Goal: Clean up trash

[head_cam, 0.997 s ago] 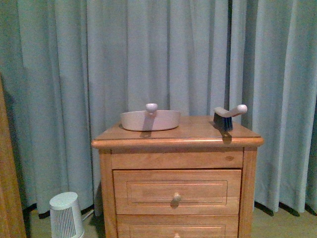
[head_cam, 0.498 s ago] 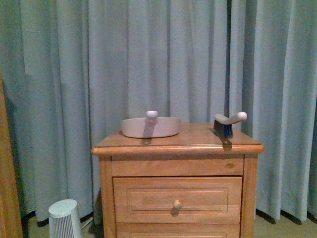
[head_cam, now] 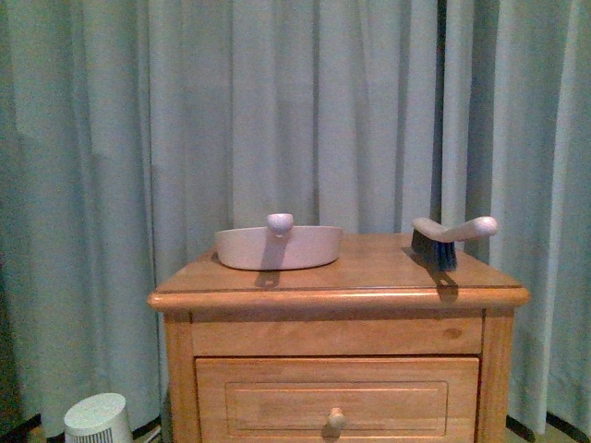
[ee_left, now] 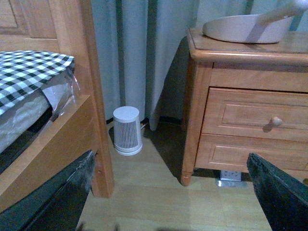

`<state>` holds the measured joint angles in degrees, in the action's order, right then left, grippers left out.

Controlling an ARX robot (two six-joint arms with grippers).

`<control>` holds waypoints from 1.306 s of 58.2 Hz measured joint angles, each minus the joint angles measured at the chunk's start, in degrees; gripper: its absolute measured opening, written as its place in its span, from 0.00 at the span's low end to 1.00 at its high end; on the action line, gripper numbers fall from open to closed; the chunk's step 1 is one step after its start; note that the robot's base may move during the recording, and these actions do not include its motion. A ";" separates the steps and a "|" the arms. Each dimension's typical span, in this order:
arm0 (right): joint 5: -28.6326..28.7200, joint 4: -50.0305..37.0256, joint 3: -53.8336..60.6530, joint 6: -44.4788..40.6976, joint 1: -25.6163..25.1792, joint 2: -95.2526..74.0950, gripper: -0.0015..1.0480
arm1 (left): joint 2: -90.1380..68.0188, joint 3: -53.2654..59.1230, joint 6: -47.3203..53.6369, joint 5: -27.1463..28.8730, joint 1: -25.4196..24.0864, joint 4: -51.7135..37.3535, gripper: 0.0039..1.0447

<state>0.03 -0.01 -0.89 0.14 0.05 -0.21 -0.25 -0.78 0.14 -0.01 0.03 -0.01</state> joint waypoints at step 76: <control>0.02 0.07 0.00 0.00 0.00 0.00 0.93 | -45.48 -32.37 2.34 0.57 5.70 9.38 0.93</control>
<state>0.05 0.05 -0.89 0.14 0.05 -0.21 -45.74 -33.15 2.48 0.56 5.74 9.37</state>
